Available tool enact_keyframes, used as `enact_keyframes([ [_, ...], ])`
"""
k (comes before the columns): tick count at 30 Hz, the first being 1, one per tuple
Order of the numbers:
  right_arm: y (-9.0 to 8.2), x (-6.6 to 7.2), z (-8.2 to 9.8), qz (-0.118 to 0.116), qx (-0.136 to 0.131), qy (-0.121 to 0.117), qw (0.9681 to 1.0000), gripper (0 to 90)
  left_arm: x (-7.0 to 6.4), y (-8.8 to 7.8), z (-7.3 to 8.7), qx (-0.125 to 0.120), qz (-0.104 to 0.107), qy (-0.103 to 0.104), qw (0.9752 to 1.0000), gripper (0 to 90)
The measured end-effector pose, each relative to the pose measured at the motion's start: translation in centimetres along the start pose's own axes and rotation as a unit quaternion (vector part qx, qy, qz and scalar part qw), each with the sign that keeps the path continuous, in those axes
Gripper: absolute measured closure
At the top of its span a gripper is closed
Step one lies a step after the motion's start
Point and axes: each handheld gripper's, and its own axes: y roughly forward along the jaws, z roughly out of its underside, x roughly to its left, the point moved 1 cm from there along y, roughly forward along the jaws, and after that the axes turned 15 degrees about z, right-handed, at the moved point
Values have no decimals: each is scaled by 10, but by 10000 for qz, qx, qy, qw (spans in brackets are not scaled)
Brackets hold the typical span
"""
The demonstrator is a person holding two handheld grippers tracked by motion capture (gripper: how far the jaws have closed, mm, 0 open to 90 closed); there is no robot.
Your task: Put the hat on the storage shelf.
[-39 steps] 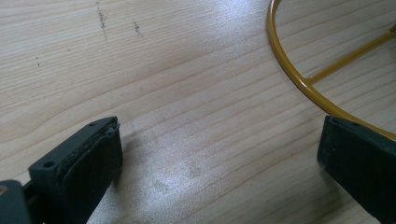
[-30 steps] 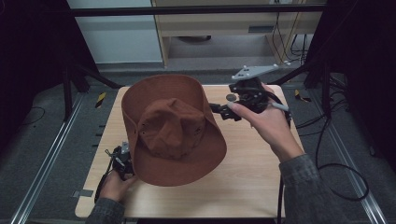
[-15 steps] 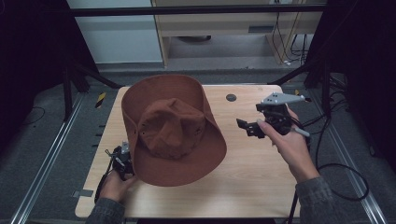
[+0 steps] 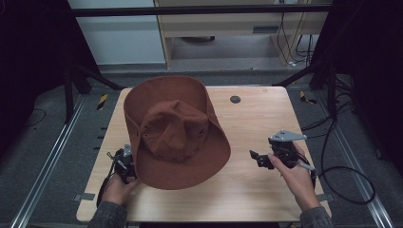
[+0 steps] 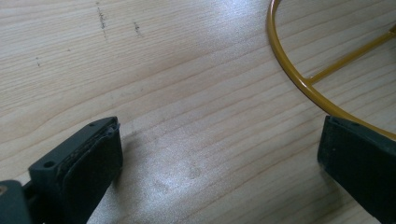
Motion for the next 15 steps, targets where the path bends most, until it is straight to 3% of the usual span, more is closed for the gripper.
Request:
enact_keyframes([
  [3,11,3,18,-21,128,188,9997,113,0,0,0,-26,-40,-35,10000,0],
  [8,31,8,44,152,448,188,9987,116,1,-1,1,-19,-109,-108,9999,0],
  [11,40,11,53,174,563,312,9978,113,3,-3,2,-38,-180,-182,9997,0],
  [15,48,15,60,417,810,110,9958,97,4,-3,2,-43,-206,-191,9996,0],
])
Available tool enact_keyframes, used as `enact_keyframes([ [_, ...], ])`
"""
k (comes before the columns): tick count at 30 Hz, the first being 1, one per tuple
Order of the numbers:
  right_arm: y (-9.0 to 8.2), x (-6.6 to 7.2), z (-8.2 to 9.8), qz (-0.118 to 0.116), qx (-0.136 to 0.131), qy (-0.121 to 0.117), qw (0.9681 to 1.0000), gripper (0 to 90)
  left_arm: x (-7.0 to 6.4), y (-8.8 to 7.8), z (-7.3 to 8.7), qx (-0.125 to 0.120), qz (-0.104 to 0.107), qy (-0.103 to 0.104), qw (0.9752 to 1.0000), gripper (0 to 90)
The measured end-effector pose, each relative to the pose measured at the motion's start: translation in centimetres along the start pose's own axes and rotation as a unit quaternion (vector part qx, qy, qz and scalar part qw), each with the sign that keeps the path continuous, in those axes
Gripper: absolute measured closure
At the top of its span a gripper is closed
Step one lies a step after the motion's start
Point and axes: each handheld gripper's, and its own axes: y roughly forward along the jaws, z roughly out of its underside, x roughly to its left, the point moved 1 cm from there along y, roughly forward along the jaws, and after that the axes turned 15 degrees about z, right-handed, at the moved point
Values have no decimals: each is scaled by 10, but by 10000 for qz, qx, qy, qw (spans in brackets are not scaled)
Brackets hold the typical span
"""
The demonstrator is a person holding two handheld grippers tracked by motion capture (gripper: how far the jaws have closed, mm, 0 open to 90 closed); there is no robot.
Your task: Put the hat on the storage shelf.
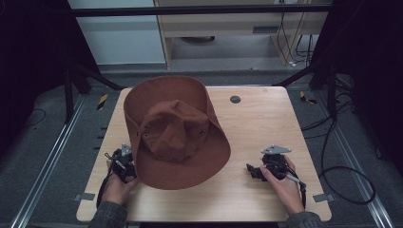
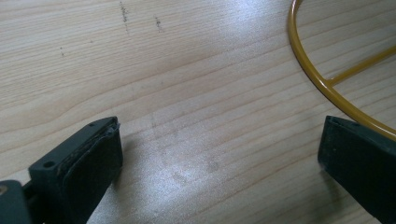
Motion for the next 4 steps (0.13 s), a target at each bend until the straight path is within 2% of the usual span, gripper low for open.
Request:
enact_keyframes([
  [4,2,4,3,166,-159,-15,9997,72,1,0,0,12,23,12,10000,0],
])
